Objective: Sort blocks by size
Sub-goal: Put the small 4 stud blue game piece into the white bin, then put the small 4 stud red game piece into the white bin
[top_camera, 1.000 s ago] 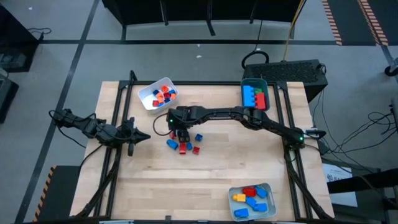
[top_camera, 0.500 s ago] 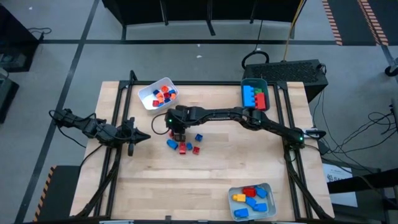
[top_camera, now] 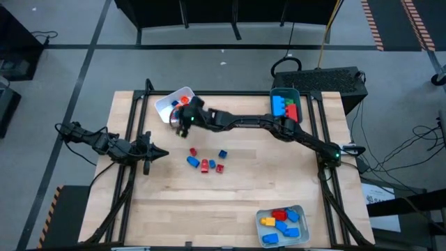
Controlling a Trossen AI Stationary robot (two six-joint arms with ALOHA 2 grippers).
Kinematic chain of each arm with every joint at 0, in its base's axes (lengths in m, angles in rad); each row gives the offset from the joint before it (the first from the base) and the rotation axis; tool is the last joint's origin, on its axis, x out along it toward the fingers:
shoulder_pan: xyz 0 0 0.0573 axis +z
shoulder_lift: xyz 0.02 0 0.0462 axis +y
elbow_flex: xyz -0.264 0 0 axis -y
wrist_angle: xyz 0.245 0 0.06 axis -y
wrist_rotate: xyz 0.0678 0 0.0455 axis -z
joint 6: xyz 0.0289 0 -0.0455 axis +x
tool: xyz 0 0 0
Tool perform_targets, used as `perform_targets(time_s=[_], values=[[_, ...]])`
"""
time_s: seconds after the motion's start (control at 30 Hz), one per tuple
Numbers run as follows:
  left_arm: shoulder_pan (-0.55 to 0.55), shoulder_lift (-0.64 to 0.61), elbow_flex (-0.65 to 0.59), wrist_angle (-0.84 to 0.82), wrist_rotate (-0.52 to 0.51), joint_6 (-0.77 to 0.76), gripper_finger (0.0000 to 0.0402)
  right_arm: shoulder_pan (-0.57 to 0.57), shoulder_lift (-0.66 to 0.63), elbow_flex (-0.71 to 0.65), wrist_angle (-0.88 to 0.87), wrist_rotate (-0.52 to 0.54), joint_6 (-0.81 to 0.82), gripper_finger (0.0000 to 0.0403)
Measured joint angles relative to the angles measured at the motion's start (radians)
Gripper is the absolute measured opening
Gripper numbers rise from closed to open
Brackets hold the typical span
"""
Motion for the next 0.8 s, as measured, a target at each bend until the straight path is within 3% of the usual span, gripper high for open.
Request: perform_targets(time_s=[0.27,0.53,0.67,0.8], values=[[0.0,0.0,0.0,0.0,0.0,0.0,0.0002,-0.095,0.0,0.0,0.015,-0.021,0.232,0.0106],[0.0,0.0,0.0,0.0,0.0,0.0,0.0002,-0.113,0.0,0.0,0.018,-0.084,0.238,0.0273],[0.0,0.0,0.0,0.0,0.0,-0.001,0.0002,-0.109,-0.004,0.0,0.011,-0.097,0.224,0.029],[0.0,0.0,0.0,0.0,0.0,-0.002,0.0002,-0.091,-0.031,0.0,-0.093,-0.261,0.249,0.028]])
